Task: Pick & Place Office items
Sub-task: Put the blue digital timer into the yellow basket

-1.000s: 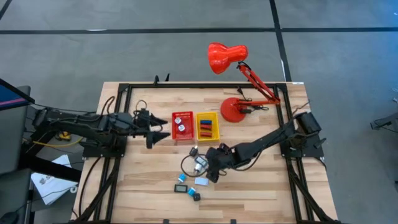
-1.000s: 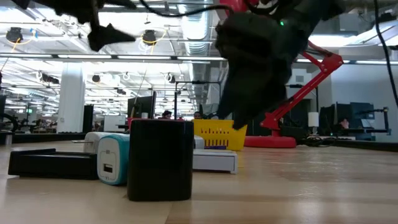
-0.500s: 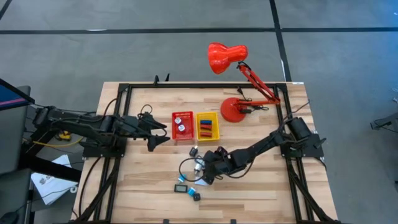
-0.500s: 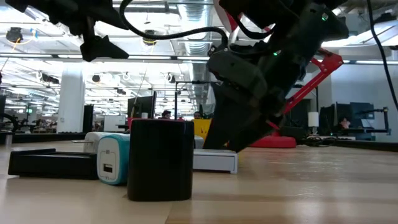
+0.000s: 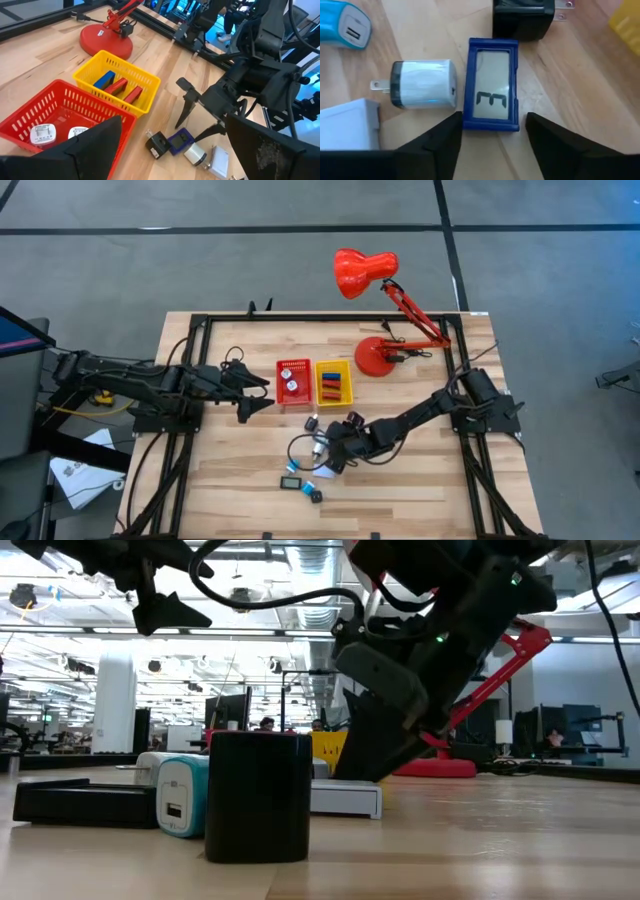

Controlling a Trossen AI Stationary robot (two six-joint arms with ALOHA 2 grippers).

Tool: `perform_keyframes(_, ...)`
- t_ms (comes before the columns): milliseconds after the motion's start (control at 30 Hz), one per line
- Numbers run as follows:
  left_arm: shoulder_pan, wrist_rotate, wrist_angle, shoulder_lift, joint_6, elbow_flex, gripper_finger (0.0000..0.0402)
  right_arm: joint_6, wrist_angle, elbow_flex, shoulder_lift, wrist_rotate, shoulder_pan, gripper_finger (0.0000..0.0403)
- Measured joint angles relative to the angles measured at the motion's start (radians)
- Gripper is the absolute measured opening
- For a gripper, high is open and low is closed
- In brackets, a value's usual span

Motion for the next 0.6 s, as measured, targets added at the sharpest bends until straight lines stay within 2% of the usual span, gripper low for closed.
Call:
perform_keyframes(233,0.0,0.0,0.0,0.0,0.0,0.0,0.035,-0.004,0.0,-0.001,0.0,0.007,-0.001,0.0137)
perform_keyframes(600,0.0,-0.001,0.0,0.0,-0.001,0.0,0.035,-0.002,-0.015,-0.002,-0.014,0.002,0.014,0.0157)
